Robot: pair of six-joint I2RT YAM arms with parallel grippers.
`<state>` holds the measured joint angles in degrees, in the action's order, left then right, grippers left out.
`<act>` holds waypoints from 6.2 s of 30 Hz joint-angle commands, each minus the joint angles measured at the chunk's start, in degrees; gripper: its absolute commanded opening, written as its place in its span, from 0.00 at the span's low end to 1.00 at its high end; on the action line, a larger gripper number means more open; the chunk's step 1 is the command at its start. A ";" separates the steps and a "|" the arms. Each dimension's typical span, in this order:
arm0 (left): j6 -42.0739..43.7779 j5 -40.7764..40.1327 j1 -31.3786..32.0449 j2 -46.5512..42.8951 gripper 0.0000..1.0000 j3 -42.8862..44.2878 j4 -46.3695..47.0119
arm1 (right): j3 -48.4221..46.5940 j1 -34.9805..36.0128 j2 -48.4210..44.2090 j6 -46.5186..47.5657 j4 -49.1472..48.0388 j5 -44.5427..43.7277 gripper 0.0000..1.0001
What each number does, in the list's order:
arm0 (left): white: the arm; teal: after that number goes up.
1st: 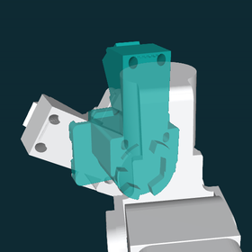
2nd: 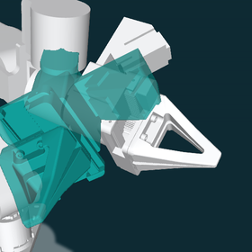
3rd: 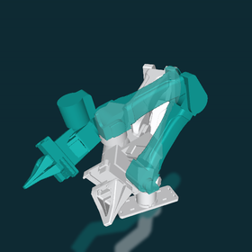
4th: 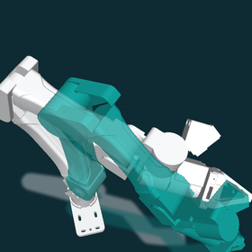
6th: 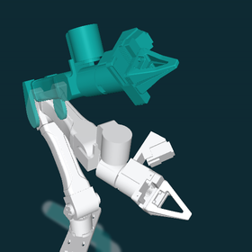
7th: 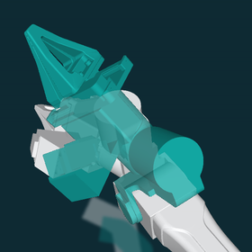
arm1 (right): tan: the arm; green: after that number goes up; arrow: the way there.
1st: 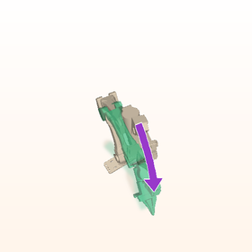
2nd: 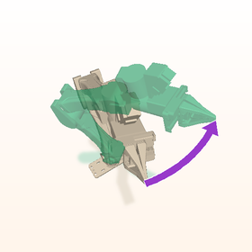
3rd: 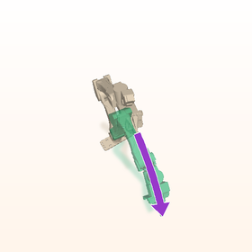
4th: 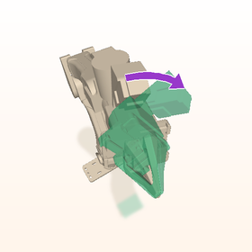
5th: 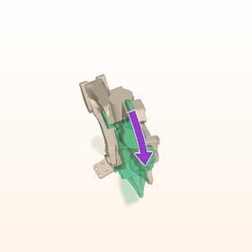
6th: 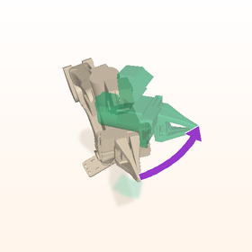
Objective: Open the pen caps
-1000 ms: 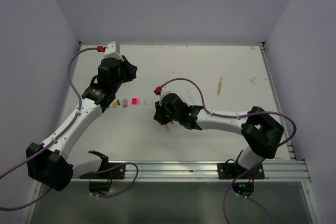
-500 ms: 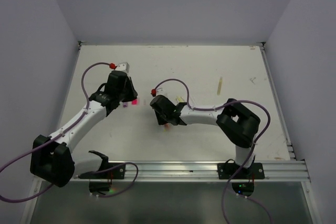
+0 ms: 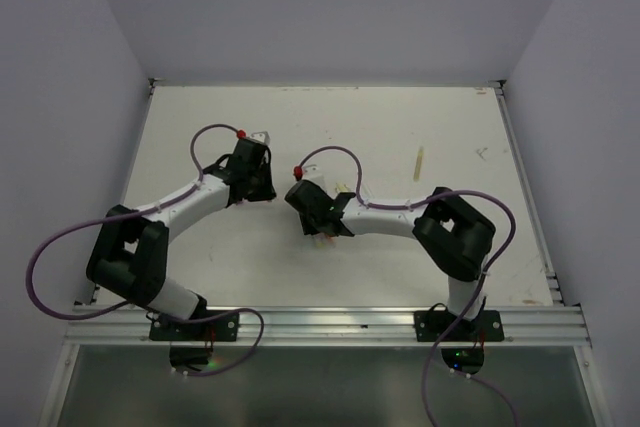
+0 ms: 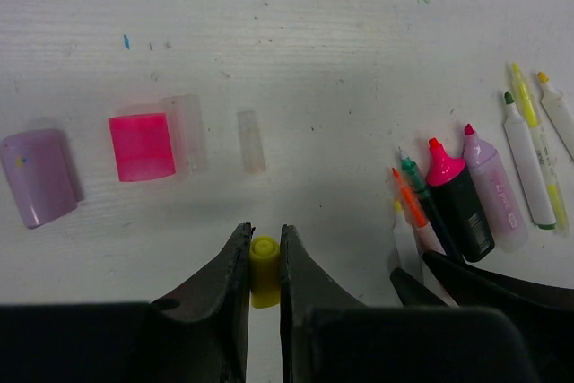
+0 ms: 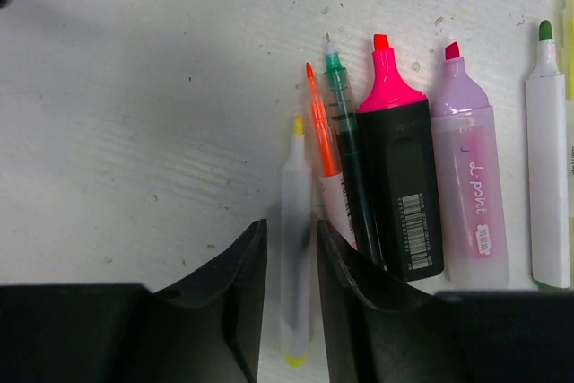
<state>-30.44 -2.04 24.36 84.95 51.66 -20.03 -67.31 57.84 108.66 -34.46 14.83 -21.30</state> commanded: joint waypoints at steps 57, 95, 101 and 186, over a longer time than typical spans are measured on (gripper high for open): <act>2.92 -19.31 2.62 -29.47 0.98 4.25 -2.03 | -6.59 -46.42 -3.56 4.39 7.23 1.17 0.74; -2.61 11.96 2.53 -24.58 0.99 -2.18 10.00 | 3.22 -30.00 -20.85 14.15 -4.35 13.56 0.00; -6.47 15.22 2.62 -20.97 0.93 -0.77 15.89 | 9.28 -18.92 -28.49 14.16 -12.78 16.81 0.00; -13.16 -18.87 2.54 -25.00 0.00 2.04 45.08 | 29.69 -0.19 -27.19 10.64 -28.27 19.01 0.00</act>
<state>-44.42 2.13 31.97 63.72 45.91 4.64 -43.22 54.76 80.44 -22.11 -28.84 -5.26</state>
